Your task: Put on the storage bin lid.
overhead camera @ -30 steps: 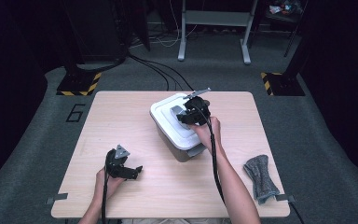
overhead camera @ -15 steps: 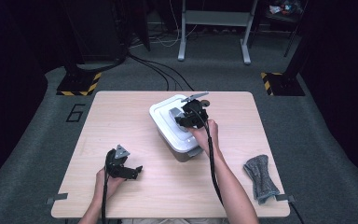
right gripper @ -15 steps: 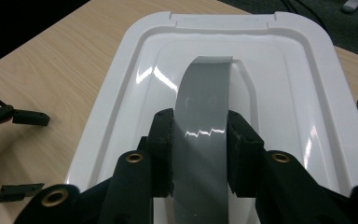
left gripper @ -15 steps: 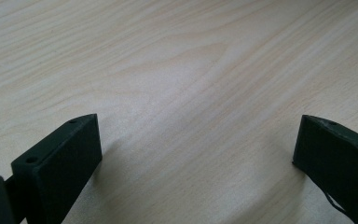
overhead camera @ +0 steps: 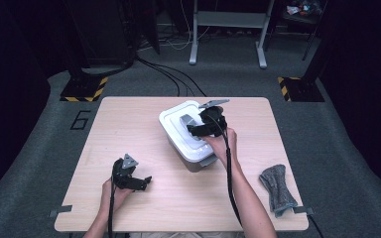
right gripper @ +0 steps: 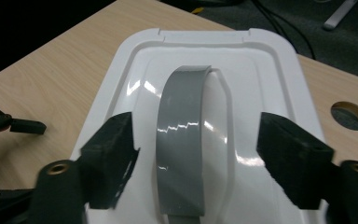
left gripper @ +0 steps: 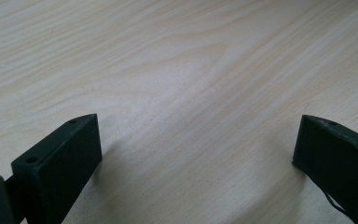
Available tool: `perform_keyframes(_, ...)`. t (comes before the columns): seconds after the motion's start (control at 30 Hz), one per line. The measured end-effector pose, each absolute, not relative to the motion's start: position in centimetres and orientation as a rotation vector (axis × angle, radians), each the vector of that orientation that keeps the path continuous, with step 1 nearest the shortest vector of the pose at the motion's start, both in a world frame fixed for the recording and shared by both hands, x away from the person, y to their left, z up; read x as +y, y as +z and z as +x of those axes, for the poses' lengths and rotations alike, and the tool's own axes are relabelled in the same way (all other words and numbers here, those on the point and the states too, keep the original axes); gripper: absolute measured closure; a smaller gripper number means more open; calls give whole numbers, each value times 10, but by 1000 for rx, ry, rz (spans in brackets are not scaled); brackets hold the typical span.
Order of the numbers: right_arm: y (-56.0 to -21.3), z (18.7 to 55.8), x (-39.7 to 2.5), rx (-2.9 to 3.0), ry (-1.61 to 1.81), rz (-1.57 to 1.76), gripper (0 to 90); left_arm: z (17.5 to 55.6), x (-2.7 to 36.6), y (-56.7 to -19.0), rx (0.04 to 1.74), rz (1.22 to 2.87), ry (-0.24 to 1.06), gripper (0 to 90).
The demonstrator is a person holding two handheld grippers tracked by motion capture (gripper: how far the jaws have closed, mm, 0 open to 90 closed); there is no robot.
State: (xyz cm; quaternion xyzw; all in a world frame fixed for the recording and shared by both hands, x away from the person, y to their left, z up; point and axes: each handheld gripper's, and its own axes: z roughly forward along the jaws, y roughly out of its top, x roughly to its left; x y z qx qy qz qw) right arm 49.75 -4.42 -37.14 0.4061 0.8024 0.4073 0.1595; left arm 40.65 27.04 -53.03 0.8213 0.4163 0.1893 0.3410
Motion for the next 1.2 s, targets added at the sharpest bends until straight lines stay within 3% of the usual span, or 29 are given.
perform_keyframes(0.1, -366, 489, -53, 2241, 1190, 1149, 162, 406, 270, -530, 1083, 2137, 490, 6)
perform_keyframes(0.47, -364, 448, -97, 2104, 1216, 1128, 46, 406, 270, -530, 1083, 2138, 491, 6)
perform_keyframes(0.8, -397, 407, -135, 2034, 1220, 1171, 36, 407, 270, -530, 1084, 2137, 491, 6)
perform_keyframes(1.2, -465, 377, -160, 2032, 1168, 1300, 26, 406, 270, -530, 1083, 2138, 491, 6)
